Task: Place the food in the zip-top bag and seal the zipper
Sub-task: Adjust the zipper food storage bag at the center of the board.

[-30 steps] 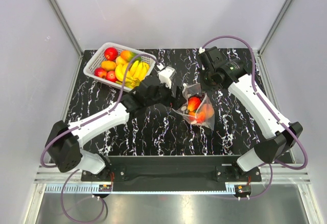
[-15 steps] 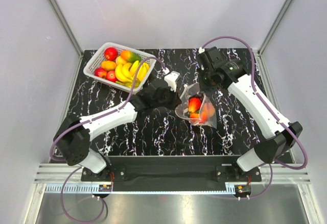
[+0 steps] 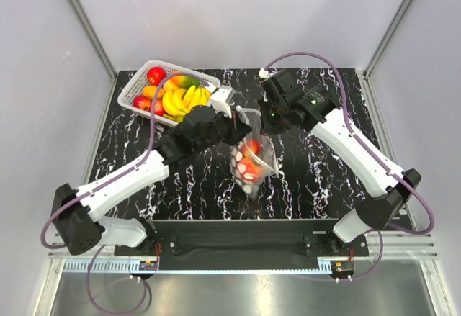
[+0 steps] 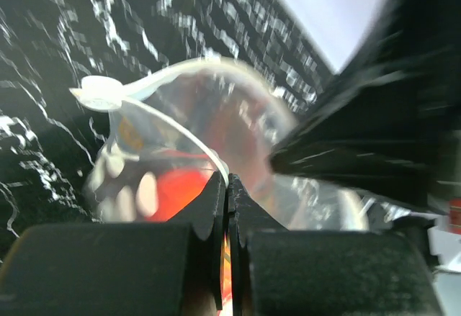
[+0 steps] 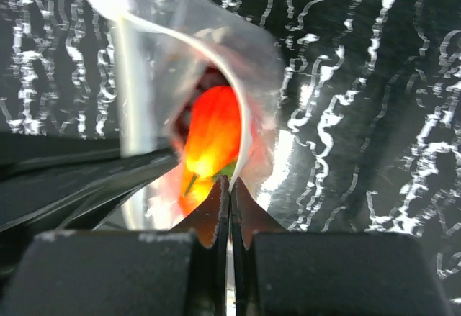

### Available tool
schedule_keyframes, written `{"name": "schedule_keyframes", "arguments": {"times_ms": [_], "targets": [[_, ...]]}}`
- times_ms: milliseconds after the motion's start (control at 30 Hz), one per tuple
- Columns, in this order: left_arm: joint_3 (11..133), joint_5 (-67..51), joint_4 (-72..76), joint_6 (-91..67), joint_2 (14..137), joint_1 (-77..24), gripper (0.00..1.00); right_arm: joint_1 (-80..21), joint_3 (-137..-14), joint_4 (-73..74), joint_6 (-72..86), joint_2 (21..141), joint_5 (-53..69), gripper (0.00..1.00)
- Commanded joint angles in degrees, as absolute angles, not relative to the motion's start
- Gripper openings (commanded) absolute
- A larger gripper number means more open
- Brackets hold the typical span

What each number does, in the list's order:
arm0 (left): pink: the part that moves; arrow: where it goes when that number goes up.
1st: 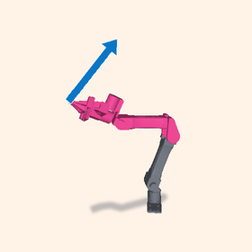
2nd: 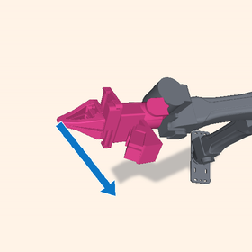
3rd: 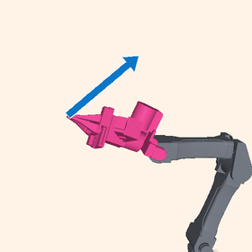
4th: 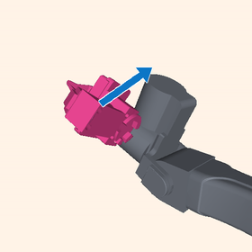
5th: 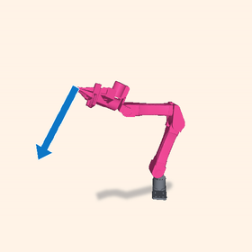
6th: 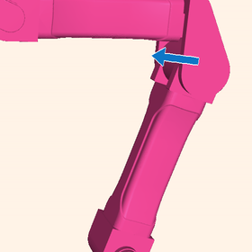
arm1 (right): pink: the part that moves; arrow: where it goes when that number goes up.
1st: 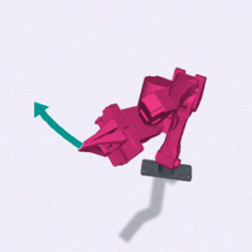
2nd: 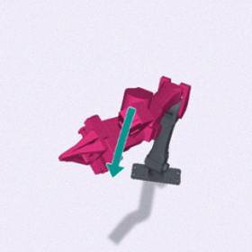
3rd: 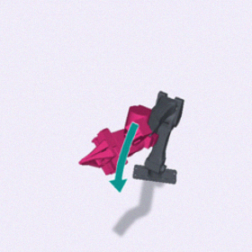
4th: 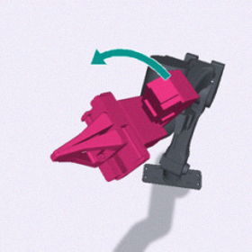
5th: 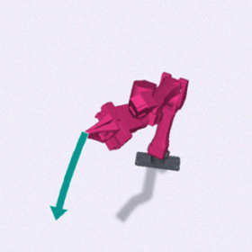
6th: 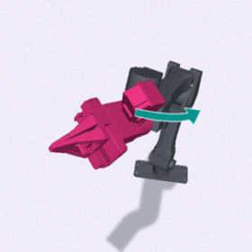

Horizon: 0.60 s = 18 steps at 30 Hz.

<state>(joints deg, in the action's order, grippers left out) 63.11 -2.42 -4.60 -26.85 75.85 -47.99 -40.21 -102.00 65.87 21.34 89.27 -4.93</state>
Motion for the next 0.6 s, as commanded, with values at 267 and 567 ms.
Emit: {"name": "schedule_keyframes", "arguments": {"times_ms": [267,567], "targets": [[59.61,-3.42,-0.18,-30.49,71.54,-45.35,0.00,-41.57,-94.15,55.56,26.36,85.26,2.98,0.00],[53.70,-5.53,9.40,-33.66,73.56,-45.35,0.00,-41.57,-84.03,49.66,27.51,81.74,7.03,0.10]]}}
